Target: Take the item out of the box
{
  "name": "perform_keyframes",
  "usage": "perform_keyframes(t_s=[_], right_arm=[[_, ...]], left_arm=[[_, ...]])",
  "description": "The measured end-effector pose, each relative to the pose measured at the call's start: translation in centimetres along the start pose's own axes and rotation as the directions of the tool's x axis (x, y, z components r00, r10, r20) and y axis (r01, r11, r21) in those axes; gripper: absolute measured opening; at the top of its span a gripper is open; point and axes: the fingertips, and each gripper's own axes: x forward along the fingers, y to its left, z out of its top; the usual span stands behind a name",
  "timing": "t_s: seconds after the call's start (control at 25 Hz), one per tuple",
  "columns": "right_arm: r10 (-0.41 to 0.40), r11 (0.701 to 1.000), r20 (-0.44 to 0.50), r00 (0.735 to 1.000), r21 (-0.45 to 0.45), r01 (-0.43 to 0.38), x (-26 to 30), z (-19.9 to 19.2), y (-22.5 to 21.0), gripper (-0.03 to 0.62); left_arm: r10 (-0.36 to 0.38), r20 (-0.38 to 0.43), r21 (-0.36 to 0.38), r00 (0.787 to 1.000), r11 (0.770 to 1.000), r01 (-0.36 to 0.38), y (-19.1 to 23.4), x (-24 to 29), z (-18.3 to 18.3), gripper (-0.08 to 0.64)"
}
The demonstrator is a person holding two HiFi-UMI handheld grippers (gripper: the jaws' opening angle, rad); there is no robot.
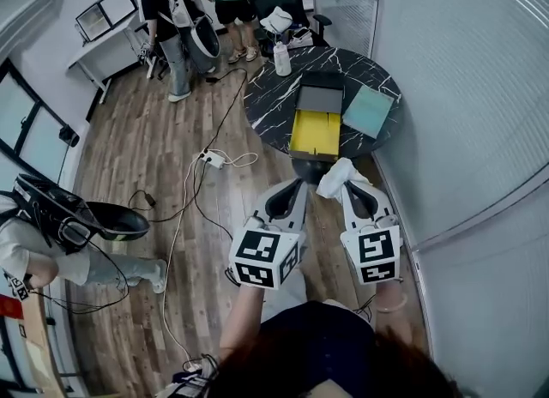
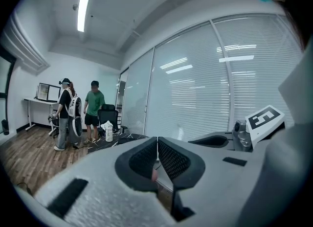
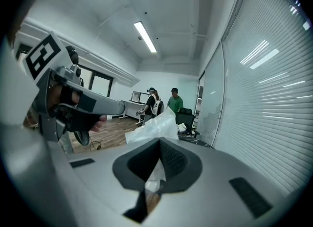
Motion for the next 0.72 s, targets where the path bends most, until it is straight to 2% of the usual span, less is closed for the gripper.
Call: perform_keyframes(t_s=[0.72], right_arm=[[-0.006, 1.0, -0.007, 1.0, 0.029, 0.006, -3.6, -1.1, 1.2, 0.023]], left_arm=[[-0.007, -0.013, 0.012, 1.0, 1.0, 0.007, -2.6, -2.7, -0.8, 0.028]])
